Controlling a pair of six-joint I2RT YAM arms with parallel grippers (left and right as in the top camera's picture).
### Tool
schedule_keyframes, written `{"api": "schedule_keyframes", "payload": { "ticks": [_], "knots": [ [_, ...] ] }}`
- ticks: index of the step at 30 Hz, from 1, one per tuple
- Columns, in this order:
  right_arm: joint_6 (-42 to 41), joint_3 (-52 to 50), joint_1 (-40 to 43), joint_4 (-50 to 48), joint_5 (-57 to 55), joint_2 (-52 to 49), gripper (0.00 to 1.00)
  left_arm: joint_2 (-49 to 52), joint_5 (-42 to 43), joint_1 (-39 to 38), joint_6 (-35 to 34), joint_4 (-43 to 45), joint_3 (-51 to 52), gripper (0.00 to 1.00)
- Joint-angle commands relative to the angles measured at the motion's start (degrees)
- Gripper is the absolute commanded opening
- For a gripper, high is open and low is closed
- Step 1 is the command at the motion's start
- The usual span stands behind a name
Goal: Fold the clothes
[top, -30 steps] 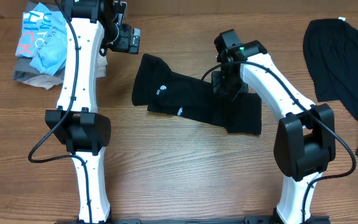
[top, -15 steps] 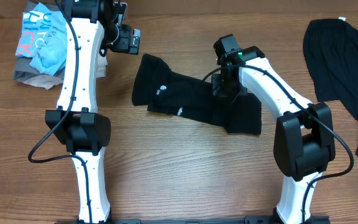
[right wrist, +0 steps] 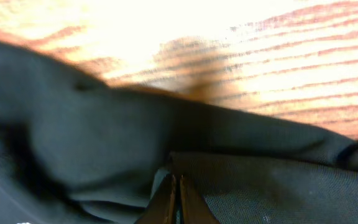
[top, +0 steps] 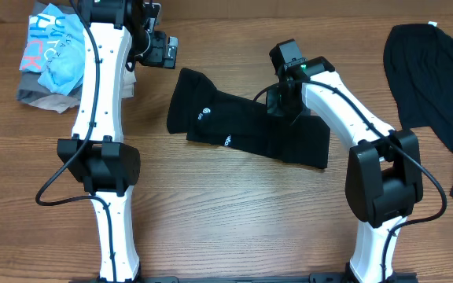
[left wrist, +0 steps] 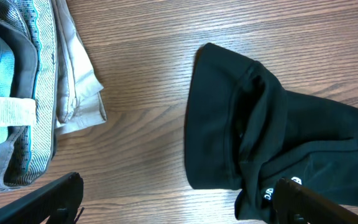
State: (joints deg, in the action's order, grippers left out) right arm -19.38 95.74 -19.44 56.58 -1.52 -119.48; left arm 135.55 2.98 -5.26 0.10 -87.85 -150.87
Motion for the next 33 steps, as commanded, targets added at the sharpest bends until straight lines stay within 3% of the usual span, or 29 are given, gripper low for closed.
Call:
{"api": "schedule_keyframes", "payload": {
  "ticks": [1, 6, 7, 8, 10, 13, 21, 33],
  "knots": [
    [-3.5, 2.2, 0.1, -1.0, -0.3, -0.2, 0.04, -0.9, 0.7, -0.3, -0.5, 0.1, -0.3, 1.00],
    [-5.1, 2.2, 0.1, -2.6, 0.0, -0.2, 0.04, -0.9, 0.7, -0.3, -0.5, 0.1, -0.3, 1.00],
    [-5.1, 2.2, 0.1, -2.6, 0.1, -0.2, 0.13, -0.9, 0.7, -0.3, -0.5, 0.1, -0.3, 1.00],
    [-5.1, 2.2, 0.1, -2.6, 0.2, -0.2, 0.30, -0.9, 0.7, -0.3, -0.5, 0.1, -0.3, 1.00],
    [-4.9, 2.2, 0.1, -2.5, 0.3, -0.2, 0.54, -0.9, 0.7, -0.3, -0.5, 0.1, -0.3, 1.00],
    [-4.7, 5.1, 0.7, 1.4, 0.7, -0.1, 0.81, -0.8, 0.7, -0.3, -0.5, -0.6, -0.2, 1.00],
    [-1.9, 14.4, 5.6, 14.2, 0.7, 0.0, 0.89, -0.8, 4.7, 0.8, 2.8, 2.1, 8.2, 1.00],
    [0.3, 14.4, 9.0, 17.7, 0.7, 0.0, 0.90, -0.8, 21.2, 4.5, 17.2, 16.6, 30.0, 1.00]
  ]
}}
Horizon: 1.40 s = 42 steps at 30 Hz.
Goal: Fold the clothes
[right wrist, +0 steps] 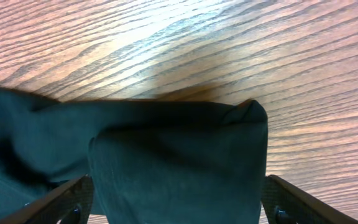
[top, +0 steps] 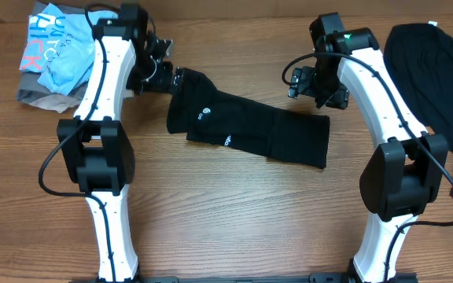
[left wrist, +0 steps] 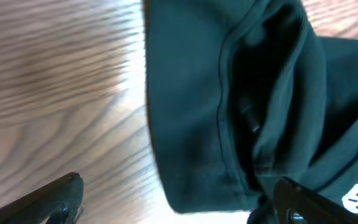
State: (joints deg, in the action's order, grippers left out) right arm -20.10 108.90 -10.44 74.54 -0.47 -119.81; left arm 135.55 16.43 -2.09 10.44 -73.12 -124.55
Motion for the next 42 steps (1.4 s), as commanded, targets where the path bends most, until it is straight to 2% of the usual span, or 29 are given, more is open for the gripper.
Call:
{"api": "schedule_keyframes", "payload": {
  "ticks": [1, 7, 14, 28, 32, 36, 39, 42],
  "knots": [
    [1.0, 1.2, 0.0, -0.3, -0.6, 0.3, 0.90, -0.8, 8.9, 1.7, 7.7, 2.9, 5.0, 1.00],
    [1.0, 1.2, 0.0, -0.3, -1.0, 0.3, 0.90, -0.8, 14.1, 2.4, 10.4, 9.9, 12.9, 0.99],
    [1.0, 1.2, 0.0, -0.2, -1.0, 0.3, 0.90, -0.8, 15.0, 2.1, 10.3, 16.6, 17.8, 0.91],
    [1.0, 1.2, 0.0, 0.0, -1.0, 0.3, 0.90, -0.8, 4.3, -1.6, 7.0, 26.7, 27.3, 0.70],
    [1.0, 1.2, 0.0, 0.2, -1.0, 0.3, 0.90, -0.8, -1.8, -2.8, 4.4, 27.9, 29.1, 0.63],
    [1.0, 1.2, 0.0, 0.2, -1.0, 0.3, 0.90, -0.8, -11.2, -4.0, -0.9, 28.9, 30.1, 0.47],
    [1.0, 1.2, 0.0, 0.2, -1.0, 0.3, 0.90, -0.8, -13.0, -4.5, -3.4, 29.1, 30.1, 0.22],
    [1.0, 1.2, 0.0, 0.4, -1.0, 0.3, 0.89, -0.8, -13.0, -4.5, -6.4, 29.6, 30.1, 0.04]
  ]
}}
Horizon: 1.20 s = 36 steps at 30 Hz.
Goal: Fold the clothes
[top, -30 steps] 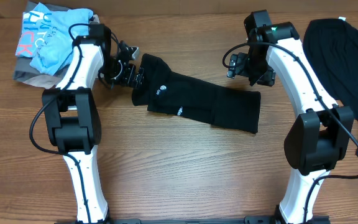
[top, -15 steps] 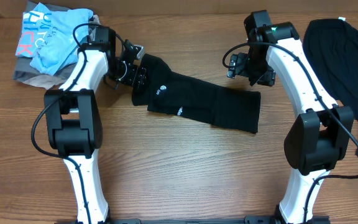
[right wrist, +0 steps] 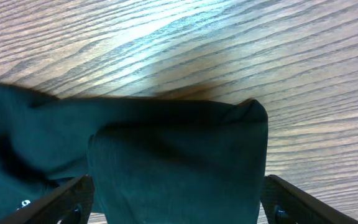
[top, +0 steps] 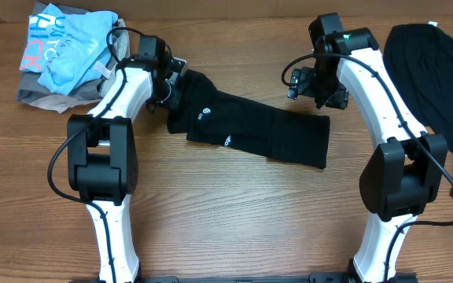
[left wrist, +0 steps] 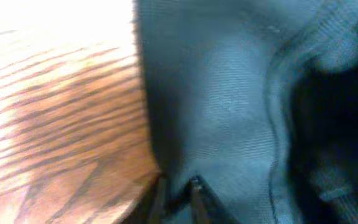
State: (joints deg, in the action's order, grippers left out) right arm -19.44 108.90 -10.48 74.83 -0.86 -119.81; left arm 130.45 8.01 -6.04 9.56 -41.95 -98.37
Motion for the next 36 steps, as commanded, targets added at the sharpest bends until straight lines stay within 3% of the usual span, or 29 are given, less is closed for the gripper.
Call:
{"api": "schedule_keyframes", "payload": {
  "ticks": [1, 6, 10, 12, 14, 15, 17, 28, 36],
  "knots": [
    [0.4, 1.2, 0.1, 0.3, -0.6, 0.3, 0.89, 4.3, -4.5, -0.5, -6.4, -1.5, 3.9, 0.04],
    [0.4, 1.2, 0.1, 1.0, -0.6, 0.3, 0.89, 4.0, -1.5, -0.4, -9.7, -1.9, 3.5, 0.04],
    [0.3, 1.2, 0.1, 2.5, -0.5, 0.3, 0.76, 3.0, 5.0, 0.7, -10.5, -5.5, 0.8, 0.04],
    [-0.1, 1.0, 0.1, 3.0, -0.3, 0.3, 0.62, 1.8, 7.6, 1.6, -11.1, -8.5, -1.9, 0.04],
    [-0.3, 0.9, 0.1, 3.1, 0.5, 0.3, 0.41, 0.4, 9.1, 2.2, -11.1, -10.9, -4.2, 0.04],
    [-0.3, 0.6, 0.1, 3.0, 1.2, 0.3, 0.24, -0.6, 9.5, 2.3, -11.1, -12.0, -5.3, 0.04],
    [-0.3, 0.0, 0.1, 2.8, 1.9, 0.3, 0.04, -2.8, 9.4, 2.5, -10.9, -13.4, -6.8, 0.04],
    [1.9, -10.5, 0.1, -5.4, 8.5, 0.3, 0.04, -13.2, 9.3, 2.7, -9.3, -15.8, -7.7, 0.04],
    [3.2, -15.0, 1.9, -8.2, 11.9, 0.3, 0.04, -16.5, 3.8, 3.2, -8.9, -16.5, -7.7, 0.04]
  ]
}}
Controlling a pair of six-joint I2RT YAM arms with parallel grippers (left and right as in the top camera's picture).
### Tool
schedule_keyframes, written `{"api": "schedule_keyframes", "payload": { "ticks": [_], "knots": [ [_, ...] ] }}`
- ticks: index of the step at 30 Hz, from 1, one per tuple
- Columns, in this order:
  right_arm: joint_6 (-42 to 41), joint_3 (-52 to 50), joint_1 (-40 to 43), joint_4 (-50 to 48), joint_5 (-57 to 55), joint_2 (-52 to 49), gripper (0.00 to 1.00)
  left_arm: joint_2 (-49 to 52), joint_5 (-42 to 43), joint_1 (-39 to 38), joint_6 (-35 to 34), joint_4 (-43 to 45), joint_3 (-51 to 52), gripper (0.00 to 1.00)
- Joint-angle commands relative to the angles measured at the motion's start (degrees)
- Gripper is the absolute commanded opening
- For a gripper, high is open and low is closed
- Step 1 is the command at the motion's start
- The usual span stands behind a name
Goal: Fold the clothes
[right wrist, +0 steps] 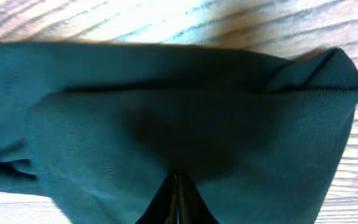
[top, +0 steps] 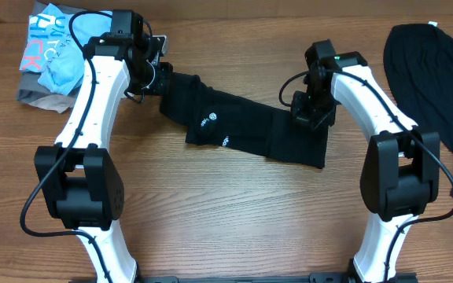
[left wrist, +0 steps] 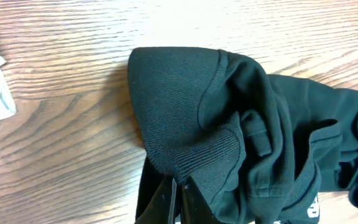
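A black garment [top: 246,130] with small white logos lies folded into a long strip across the middle of the table. My left gripper [top: 161,77] is shut on its left end [left wrist: 185,124], pinching the ribbed cloth, which it holds a little off the wood. My right gripper [top: 309,110] is shut on the strip's right end [right wrist: 185,124], its fingertips [right wrist: 177,186] pressed together into the dark fabric. Both wrist views are largely filled by the black cloth.
A pile of folded clothes, light blue on grey [top: 53,55], sits at the far left corner; its white edge shows in the left wrist view. Another loose black garment [top: 439,86] lies at the right edge. Bare wood spans the front.
My right gripper was open above the strip's right end and is now down and shut on it. My left gripper, still shut on the left end, has pulled it up and to the left.
At first my right gripper pinched the strip's middle while the left hung open by the pile. Then the right stood open over the right end and the left open at the left end. The left then shut on the cloth; now both hold the ends.
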State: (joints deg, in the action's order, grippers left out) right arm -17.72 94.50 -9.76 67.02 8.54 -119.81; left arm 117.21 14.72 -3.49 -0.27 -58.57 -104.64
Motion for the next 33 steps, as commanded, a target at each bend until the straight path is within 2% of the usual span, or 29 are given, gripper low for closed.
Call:
{"api": "schedule_keyframes", "payload": {
  "ticks": [1, 8, 13, 21, 33],
  "knots": [
    [1.6, -0.5, 1.4, -0.3, 2.7, 0.3, 0.04, -3.5, -3.3, 0.9, 1.0, 0.0, -1.4, 0.04],
    [3.0, -0.5, 2.0, -0.8, 5.3, 0.3, 0.04, -4.5, -4.7, 4.2, 1.8, -5.4, -6.2, 0.04],
    [3.0, -0.9, 2.0, -2.2, 6.6, 0.2, 0.04, -4.5, -4.6, 3.4, 3.3, -8.6, -10.6, 0.04],
    [5.9, -6.6, 1.7, -9.2, 18.3, 0.2, 0.04, -4.5, -4.6, -1.4, 3.6, -7.9, -11.2, 0.04],
    [5.7, -7.3, 1.6, -10.8, 20.2, 0.2, 0.04, -4.5, -1.5, -11.3, 3.3, -6.4, -11.2, 0.04]
  ]
}}
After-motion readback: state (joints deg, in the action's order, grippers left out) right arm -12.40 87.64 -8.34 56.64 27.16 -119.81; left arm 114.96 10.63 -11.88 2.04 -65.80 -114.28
